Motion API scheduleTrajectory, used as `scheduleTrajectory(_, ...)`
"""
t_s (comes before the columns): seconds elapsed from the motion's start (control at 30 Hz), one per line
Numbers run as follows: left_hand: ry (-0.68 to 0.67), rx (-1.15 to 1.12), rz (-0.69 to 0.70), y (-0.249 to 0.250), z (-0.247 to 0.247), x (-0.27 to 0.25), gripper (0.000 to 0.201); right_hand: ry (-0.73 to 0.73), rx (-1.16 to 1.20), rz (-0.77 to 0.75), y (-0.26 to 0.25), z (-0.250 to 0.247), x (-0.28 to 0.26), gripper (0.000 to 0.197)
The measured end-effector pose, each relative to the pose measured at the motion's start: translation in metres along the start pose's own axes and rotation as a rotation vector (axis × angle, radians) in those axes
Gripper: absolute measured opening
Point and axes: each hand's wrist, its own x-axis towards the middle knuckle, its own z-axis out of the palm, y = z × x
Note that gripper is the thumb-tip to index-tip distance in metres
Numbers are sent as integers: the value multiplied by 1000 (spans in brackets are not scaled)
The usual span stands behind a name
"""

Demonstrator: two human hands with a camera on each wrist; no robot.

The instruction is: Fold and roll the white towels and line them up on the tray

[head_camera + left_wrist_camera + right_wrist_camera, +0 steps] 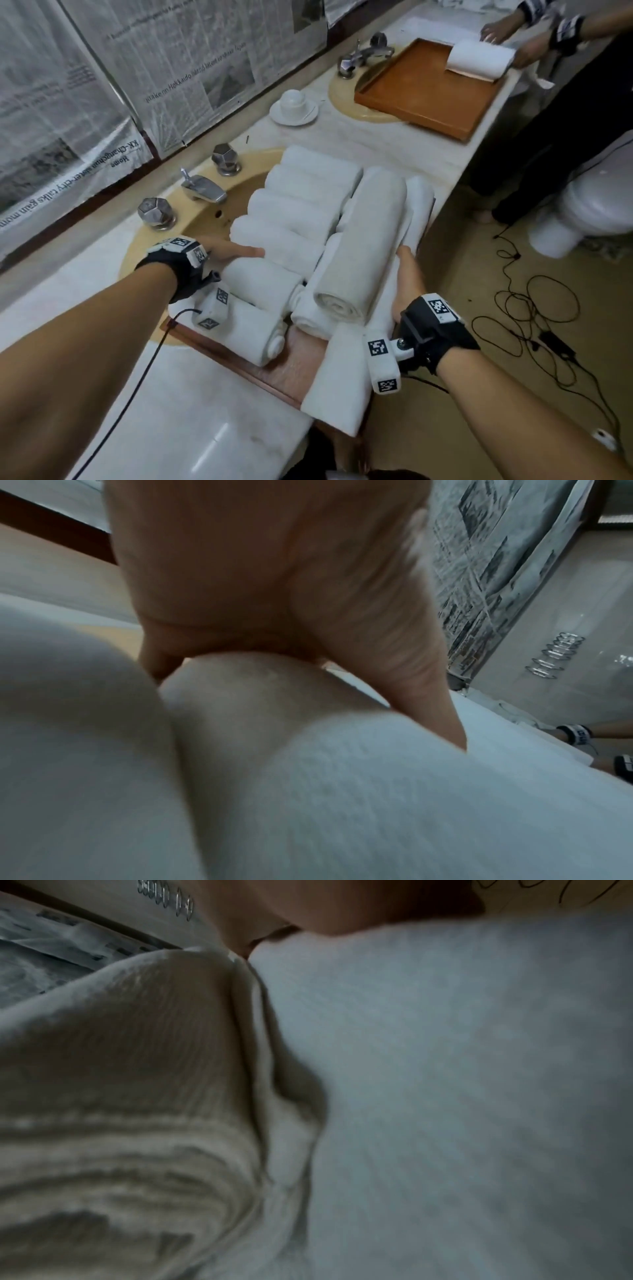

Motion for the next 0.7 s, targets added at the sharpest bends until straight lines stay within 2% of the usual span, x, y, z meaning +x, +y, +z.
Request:
scheduleTrajectory(0.1, -18, -67, -10, -16, 21, -8, 71, -55, -13, -4, -1, -24, -7, 77)
scheduleTrajectory(0.17, 41, -45, -21, -29, 36, -16, 92, -93, -23, 9, 2, -39, -15, 73)
scheduleTrajectory(0.3, 182, 25, -61, -56, 63, -46, 112, -130, -11, -14, 13, -69, -25, 78)
scheduleTrajectory(0.37, 224, -7, -62, -67, 74, -67, 97, -171, -45, -18, 16, -77, -41, 81)
scheduleTrajectory(0.43, 254, -86, -46, -80, 84, -89, 76, -227, -67, -45, 16, -81, -59, 72)
scheduleTrajectory(0.47, 262, -113, -45, -87, 88, -100, 72, -244, -75, -68, 14, -82, -67, 71)
scheduleTrajectory(0.63, 350, -214, -152, -139, 108, -144, 86, -338, -151, -128, 13, -68, -91, 75)
scheduleTrajectory(0.7, 376, -280, -182, -163, 115, -160, 81, -382, -196, -123, 19, -55, -102, 71)
